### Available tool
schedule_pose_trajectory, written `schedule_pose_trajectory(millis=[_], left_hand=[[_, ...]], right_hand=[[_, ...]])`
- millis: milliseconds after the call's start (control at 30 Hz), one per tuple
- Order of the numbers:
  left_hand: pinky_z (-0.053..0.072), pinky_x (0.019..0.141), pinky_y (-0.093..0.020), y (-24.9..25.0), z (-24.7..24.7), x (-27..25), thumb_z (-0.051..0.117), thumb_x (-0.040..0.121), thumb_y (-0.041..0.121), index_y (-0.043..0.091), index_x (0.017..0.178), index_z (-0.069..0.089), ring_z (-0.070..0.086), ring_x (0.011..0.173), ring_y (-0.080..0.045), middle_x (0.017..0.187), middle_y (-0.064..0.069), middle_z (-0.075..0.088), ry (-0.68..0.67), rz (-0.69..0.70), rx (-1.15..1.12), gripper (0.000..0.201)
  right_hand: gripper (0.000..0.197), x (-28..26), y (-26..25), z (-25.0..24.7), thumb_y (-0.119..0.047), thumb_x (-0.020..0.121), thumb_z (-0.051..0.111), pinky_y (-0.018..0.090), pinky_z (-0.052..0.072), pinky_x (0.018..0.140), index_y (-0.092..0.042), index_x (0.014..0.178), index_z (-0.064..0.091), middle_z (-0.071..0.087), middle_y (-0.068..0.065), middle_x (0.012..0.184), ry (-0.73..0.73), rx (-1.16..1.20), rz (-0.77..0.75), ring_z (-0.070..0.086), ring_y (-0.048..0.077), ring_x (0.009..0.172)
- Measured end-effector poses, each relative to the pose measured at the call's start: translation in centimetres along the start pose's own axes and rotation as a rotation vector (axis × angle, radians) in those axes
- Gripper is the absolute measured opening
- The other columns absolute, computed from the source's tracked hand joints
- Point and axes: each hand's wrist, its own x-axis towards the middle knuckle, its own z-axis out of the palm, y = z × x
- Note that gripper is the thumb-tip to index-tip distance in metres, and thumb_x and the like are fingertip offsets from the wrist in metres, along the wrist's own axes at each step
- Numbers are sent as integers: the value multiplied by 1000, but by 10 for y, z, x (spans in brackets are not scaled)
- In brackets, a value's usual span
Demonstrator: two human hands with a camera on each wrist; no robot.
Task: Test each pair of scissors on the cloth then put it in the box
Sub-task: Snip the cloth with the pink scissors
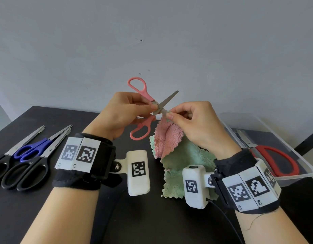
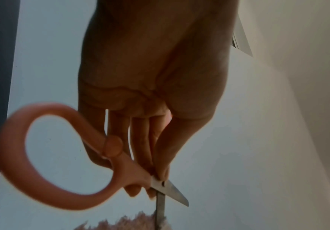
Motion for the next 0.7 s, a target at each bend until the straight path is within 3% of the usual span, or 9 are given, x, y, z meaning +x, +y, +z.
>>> schedule_pose_trajectory(millis=[100, 300, 500, 700], left_hand=[[55, 66, -27, 0, -2, -1, 69, 82, 7, 4, 85, 69, 69, 71, -21, 78, -4, 73, 15, -1, -25, 4], [51, 67, -31, 1, -2, -2, 69, 83, 7, 9, 78, 69, 68, 74, -26, 74, -1, 73, 21, -15, -41, 5], [50, 61, -25, 2, -6, -3, 67, 83, 7, 8, 76, 69, 68, 74, -25, 77, -2, 74, 33, -33, -85, 7], [52, 53, -22, 2, -5, -4, 66, 83, 5, 3, 86, 71, 69, 69, -22, 87, -10, 75, 12, -52, -137, 6]], right_hand=[[5, 0, 1, 0, -19, 84, 70, 16, 49, 65, -15, 85, 74, 71, -2, 78, -7, -11, -1, 66, 15, 76], [4, 0, 2, -1, -17, 83, 71, 20, 52, 70, -16, 84, 75, 72, -6, 79, 11, -8, -2, 68, 11, 77], [10, -1, 4, -2, -21, 82, 73, 6, 36, 52, -11, 80, 75, 62, -13, 61, 74, -10, -70, 53, -6, 51], [12, 2, 8, 2, -20, 85, 69, 6, 39, 59, -13, 76, 71, 64, -12, 68, 177, -68, -149, 56, -4, 62]])
